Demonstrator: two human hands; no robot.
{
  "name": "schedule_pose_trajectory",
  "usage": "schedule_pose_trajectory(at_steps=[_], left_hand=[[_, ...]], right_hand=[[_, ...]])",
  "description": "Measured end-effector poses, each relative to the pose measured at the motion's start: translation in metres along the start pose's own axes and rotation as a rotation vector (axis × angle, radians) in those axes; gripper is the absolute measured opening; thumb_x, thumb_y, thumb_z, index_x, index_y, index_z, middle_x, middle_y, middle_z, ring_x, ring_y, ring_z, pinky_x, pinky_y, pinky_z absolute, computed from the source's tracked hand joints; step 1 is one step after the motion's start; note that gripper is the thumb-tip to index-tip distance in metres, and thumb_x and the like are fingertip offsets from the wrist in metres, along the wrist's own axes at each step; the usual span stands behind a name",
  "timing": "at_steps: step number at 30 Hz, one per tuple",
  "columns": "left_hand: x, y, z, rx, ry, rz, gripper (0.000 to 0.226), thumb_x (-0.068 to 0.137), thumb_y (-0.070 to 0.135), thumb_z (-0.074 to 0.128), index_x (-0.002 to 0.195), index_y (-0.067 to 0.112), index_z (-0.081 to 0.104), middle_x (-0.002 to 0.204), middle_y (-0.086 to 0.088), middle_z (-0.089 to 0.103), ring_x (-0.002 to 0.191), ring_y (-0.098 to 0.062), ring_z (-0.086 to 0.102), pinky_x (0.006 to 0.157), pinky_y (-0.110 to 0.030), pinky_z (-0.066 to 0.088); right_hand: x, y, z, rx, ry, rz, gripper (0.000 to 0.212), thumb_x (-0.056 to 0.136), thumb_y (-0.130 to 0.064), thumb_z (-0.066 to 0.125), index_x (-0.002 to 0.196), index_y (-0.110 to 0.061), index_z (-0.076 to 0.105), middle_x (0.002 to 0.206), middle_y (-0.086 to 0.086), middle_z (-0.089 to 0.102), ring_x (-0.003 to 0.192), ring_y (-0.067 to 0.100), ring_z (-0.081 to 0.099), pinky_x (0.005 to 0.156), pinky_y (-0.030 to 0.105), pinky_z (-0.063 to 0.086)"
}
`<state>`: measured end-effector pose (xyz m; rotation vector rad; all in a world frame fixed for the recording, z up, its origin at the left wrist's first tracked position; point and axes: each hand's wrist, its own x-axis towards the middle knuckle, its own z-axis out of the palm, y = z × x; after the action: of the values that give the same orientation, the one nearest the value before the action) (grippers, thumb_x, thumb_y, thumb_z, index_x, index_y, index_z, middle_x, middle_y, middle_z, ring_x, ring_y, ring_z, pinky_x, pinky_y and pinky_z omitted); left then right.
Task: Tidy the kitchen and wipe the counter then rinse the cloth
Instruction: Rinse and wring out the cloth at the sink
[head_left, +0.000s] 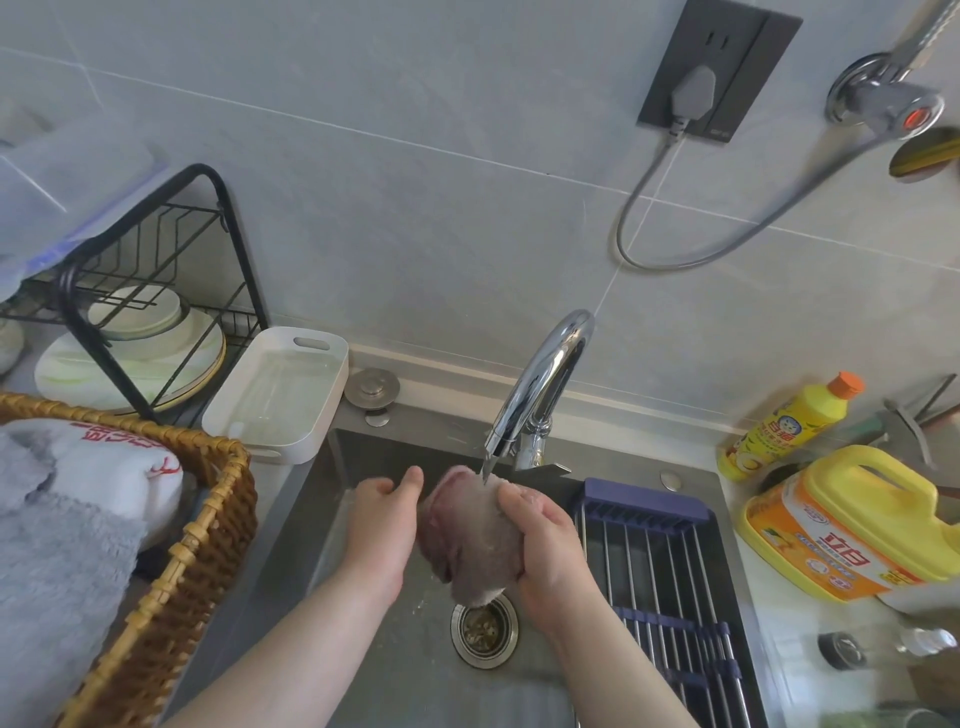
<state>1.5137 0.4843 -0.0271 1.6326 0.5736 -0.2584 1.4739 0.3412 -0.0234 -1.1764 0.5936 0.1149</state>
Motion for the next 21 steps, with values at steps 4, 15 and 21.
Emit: schedule_pose_trajectory(at_steps=[4,15,21], left_hand=[[-0.009,0.004,0.003,-0.392,-0.474,-0.391,0.062,0.097,0.056,0.04,0.111,0.002,0.067,0.11,-0.02,0.069,0.102,-0.034,0.064,0.095,-0.044,0.049],[0.004,-0.013,-0.015,-0.658,-0.577,-0.507,0.05,0.085,0.035,0.046,0.12,0.004,0.063,0.125,-0.03,0.06,0.115,-0.047,0.056,0.095,-0.064,0.043],[-0.004,-0.018,-0.018,-0.572,-0.588,-0.543,0.044,0.082,0.016,0.049,0.121,-0.004,0.055,0.099,-0.031,0.065,0.095,-0.045,0.061,0.093,-0.064,0.045]], right_hand=[[-0.015,0.002,0.004,-0.319,-0.137,-0.256,0.022,0.091,-0.007,0.067,0.089,-0.026,0.078,0.088,0.001,0.077,0.084,0.011,0.07,0.078,0.032,0.057],[-0.017,0.014,-0.006,-0.516,0.092,-0.264,0.022,0.084,-0.015,0.063,0.095,-0.032,0.071,0.099,-0.008,0.072,0.095,0.01,0.065,0.084,0.029,0.055],[0.008,0.03,-0.014,0.094,-0.04,0.421,0.078,0.075,-0.065,0.073,0.132,-0.013,0.061,0.134,0.002,0.058,0.128,0.038,0.053,0.111,0.055,0.038]])
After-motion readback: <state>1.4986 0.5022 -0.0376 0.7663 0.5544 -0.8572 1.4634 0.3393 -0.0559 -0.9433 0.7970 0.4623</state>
